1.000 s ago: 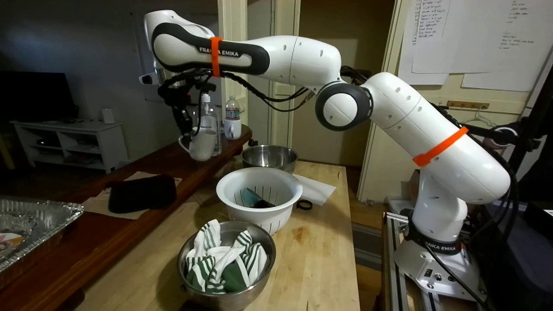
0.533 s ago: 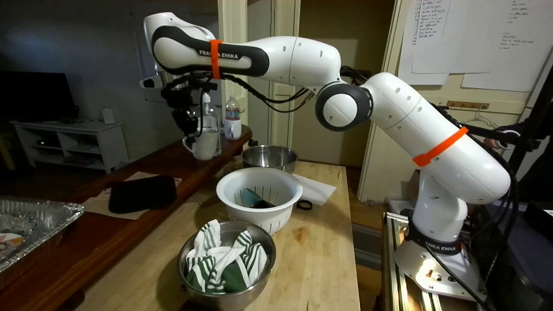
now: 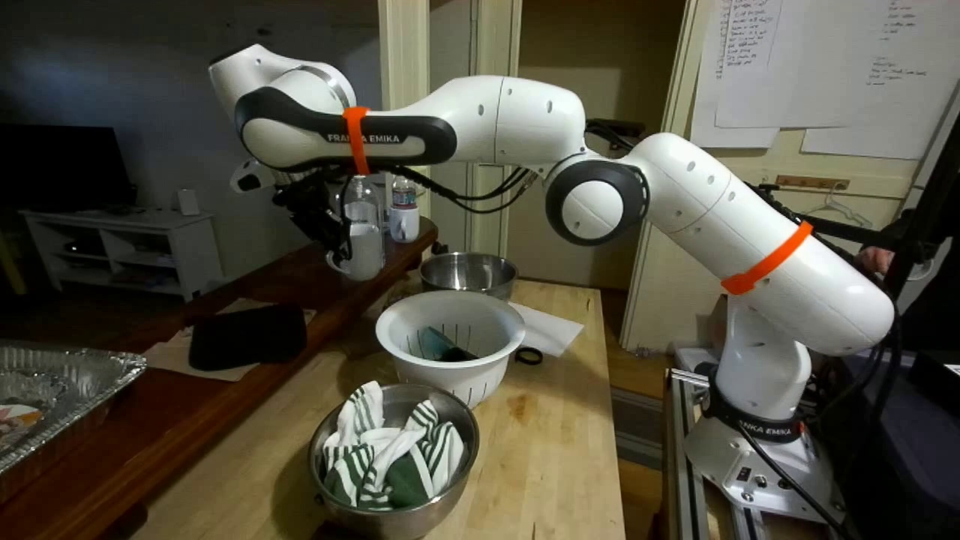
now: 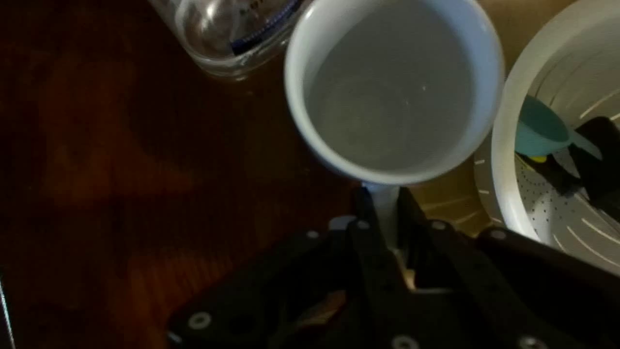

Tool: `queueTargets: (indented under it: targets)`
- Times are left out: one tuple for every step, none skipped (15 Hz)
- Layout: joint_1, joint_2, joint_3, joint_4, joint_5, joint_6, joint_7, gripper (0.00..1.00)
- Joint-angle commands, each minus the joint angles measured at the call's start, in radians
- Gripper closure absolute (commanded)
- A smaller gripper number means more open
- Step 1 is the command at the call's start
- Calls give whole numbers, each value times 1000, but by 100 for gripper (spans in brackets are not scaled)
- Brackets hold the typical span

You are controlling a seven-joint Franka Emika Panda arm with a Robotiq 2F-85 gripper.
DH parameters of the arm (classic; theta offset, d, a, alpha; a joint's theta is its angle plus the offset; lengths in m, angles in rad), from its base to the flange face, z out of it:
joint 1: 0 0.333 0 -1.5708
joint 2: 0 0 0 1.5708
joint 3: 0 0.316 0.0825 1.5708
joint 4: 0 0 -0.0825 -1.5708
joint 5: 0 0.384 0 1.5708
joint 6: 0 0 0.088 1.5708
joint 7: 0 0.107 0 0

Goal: Pick up the cup and put it on top of the counter

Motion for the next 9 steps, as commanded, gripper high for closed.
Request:
queueTargets:
  targets:
    - [65, 61, -84, 85, -114, -30, -98, 96]
    - [78, 75, -103, 94, -143, -5, -107, 96]
    - [89, 88, -125, 106, -169, 12, -115, 96]
    - [99, 102, -142, 121, -185, 34, -108, 96]
    - [105, 116, -152, 134, -187, 57, -87, 96]
    - [107, 125, -157, 146, -185, 73, -74, 96]
    - [109, 136, -158, 157, -173, 90, -56, 96]
    - [108, 142, -155, 169, -157, 105, -41, 96]
    - [109, 149, -152, 179, -145, 122, -21, 96]
